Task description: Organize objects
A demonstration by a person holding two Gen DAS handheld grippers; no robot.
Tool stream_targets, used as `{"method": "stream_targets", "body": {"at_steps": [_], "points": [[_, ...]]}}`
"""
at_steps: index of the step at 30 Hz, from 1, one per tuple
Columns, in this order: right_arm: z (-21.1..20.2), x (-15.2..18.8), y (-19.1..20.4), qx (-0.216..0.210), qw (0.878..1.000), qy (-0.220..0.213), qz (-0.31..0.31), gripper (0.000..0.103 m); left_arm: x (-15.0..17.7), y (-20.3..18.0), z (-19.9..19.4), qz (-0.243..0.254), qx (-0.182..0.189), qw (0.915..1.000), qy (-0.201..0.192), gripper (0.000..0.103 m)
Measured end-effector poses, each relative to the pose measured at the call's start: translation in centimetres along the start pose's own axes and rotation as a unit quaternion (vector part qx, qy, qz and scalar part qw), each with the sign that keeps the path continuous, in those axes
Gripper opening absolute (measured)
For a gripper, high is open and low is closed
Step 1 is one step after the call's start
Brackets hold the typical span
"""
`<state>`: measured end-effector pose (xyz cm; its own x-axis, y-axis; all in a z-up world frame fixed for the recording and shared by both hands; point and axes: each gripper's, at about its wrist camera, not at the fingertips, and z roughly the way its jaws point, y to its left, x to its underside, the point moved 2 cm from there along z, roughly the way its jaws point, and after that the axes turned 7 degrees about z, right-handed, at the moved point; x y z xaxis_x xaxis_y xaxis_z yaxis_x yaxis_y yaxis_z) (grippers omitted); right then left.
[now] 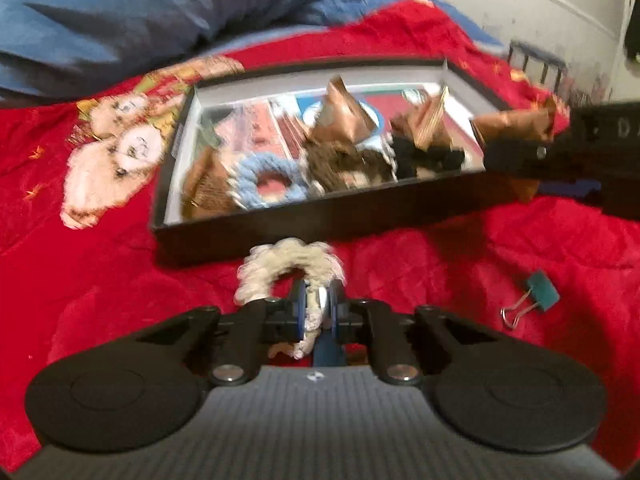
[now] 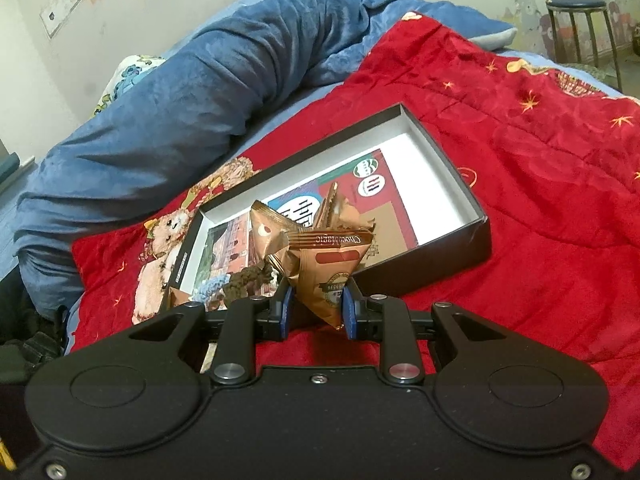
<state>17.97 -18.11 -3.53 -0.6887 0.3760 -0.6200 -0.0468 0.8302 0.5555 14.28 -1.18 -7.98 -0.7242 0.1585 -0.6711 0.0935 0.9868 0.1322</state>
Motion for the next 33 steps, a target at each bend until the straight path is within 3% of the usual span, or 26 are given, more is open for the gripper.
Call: {"method": "stream_targets", "body": {"at_steps": [4, 23, 33], "points": [[0.0, 0.2, 0.4, -0.003, 1.000, 0.001, -0.008, 0.024, 0.0, -1.4, -0.2, 0.038, -0.027, 0.9989, -0.006, 0.014], [-0.6, 0.1, 1.1, 0.002, 1.000, -0.017, -0.025, 0.024, -1.2, 0.7, -2.5, -0.016, -0.035, 0.9991, -0.019, 0.014], [-0.5, -1.7, 0.7, 0.011, 0.999, -0.034, -0.034, 0.024, -2.2, 2.3, -5.1, -0.066, -0.003, 0.9916, -0.111, 0.014]]}}
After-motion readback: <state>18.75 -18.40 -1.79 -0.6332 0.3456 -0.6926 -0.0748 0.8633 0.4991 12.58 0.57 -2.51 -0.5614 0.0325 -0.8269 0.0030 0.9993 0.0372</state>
